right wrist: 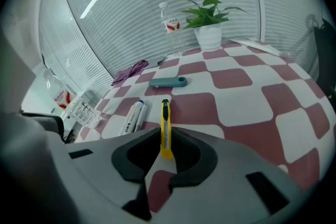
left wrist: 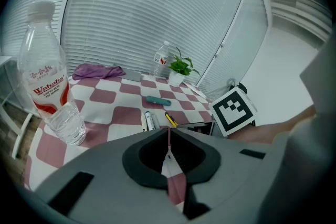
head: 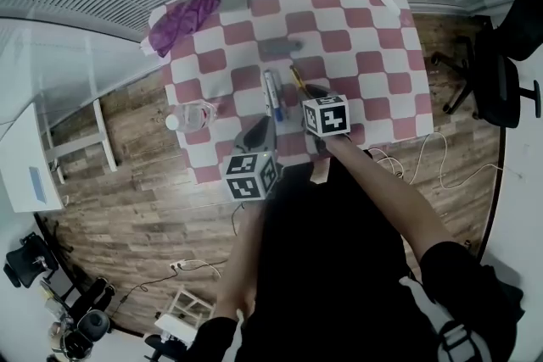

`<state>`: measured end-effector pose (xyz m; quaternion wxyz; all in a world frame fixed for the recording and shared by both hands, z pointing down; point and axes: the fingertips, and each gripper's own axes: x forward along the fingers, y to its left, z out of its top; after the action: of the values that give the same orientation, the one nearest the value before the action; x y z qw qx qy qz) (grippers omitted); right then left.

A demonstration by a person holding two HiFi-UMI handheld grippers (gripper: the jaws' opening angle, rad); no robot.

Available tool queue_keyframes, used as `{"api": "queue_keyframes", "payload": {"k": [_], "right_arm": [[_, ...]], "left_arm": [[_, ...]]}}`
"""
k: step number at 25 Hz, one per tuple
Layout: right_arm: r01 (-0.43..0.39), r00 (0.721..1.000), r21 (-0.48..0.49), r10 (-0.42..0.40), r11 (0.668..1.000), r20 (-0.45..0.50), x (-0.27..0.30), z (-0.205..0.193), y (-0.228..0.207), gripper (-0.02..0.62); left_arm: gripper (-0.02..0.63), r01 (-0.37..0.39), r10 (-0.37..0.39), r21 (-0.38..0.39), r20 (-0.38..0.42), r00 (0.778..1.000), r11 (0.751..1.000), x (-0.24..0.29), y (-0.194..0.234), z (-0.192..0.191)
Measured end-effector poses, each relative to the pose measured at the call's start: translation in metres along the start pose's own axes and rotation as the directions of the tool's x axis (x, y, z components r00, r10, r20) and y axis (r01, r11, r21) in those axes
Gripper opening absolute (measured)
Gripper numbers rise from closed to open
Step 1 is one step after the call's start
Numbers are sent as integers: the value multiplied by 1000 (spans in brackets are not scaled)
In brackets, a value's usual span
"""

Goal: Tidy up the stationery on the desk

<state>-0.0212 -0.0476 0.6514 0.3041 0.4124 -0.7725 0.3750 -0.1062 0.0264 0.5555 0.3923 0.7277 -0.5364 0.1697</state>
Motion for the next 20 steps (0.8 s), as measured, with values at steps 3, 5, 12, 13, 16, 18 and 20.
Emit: {"api": "queue_keyframes", "payload": {"k": [3, 5, 12, 13, 16, 18, 20], "right_arm": [[5, 1000, 43, -5, 999, -6, 0, -8, 6, 77], [8, 1000, 61, -7, 998, -9, 0, -13, 10, 78], [-10, 1000, 132, 13, 991, -16, 2, -24, 25, 78], [-15, 1000, 144, 18, 989, -14, 3, -25, 27, 77], [-15, 1000, 153, 17, 988, -9, 4, -26, 30, 78], [-13, 1000, 148, 14, 989, -8, 5, -25, 32, 78], [-12, 1000, 139, 13, 990, -8, 6, -25, 33, 80]], "left_arm": [[40, 2, -2, 1, 2, 1000, 1000, -2, 1, -1], [40, 3, -3, 1, 2, 1000, 1000, -4, 2, -3], [40, 0, 0, -3, 4, 1000, 1000, -11, 4, -9], [40, -1, 1, -3, 4, 1000, 1000, -12, 5, -10], [40, -5, 5, -3, 5, 1000, 1000, -16, 7, -11], [40, -10, 10, -3, 7, 1000, 1000, -19, 10, -12], [40, -13, 13, -3, 8, 1000, 1000, -22, 12, -13]]}}
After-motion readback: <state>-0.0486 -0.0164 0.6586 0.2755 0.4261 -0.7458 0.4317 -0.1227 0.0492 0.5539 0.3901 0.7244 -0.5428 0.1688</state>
